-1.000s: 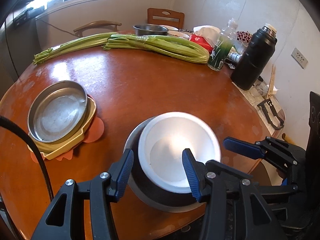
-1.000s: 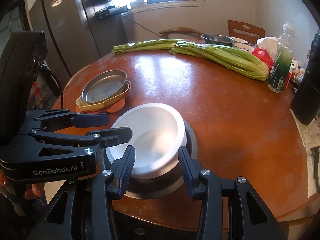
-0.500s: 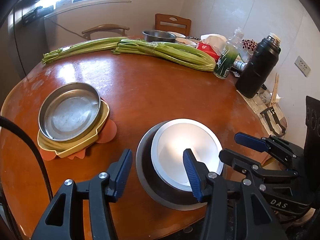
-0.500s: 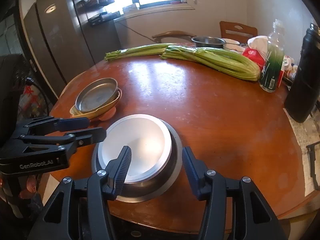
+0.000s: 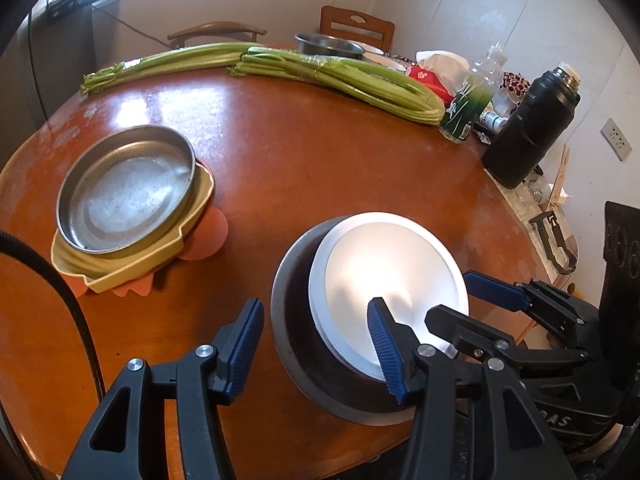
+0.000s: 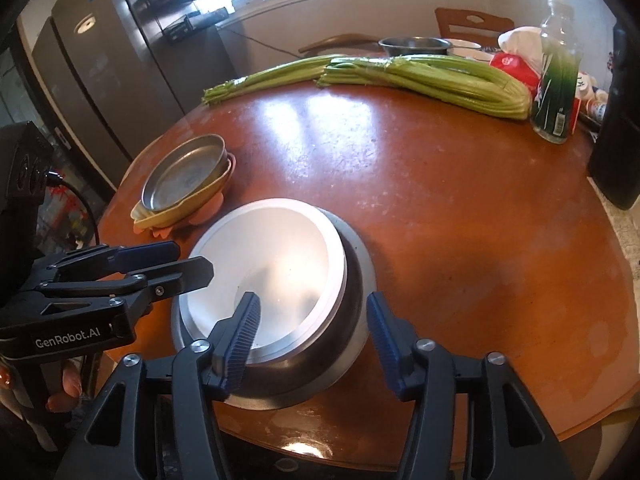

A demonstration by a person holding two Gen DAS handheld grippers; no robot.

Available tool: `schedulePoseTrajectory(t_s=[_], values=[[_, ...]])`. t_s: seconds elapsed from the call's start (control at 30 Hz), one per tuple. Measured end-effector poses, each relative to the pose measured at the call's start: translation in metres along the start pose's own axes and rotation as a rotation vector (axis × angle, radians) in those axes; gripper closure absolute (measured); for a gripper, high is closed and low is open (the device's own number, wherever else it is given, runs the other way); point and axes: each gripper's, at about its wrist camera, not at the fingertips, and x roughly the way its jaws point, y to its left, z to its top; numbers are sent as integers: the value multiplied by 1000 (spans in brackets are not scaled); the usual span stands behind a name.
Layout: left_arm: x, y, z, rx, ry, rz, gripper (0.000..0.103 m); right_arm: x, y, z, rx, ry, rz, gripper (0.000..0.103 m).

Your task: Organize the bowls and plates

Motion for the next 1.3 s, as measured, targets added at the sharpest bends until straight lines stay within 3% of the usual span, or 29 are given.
schedulePoseTrajectory(t_s=[0.27, 0.77, 1.3], values=[[14, 2, -1, -13, 30, 1, 49, 9, -7, -1, 25, 29, -22, 39], [26, 0, -1, -12, 64, -20, 50, 24, -9, -1, 65, 68, 59, 41], [-21, 23, 25, -25, -48, 28, 50, 10, 27, 39, -12, 3, 93, 41]])
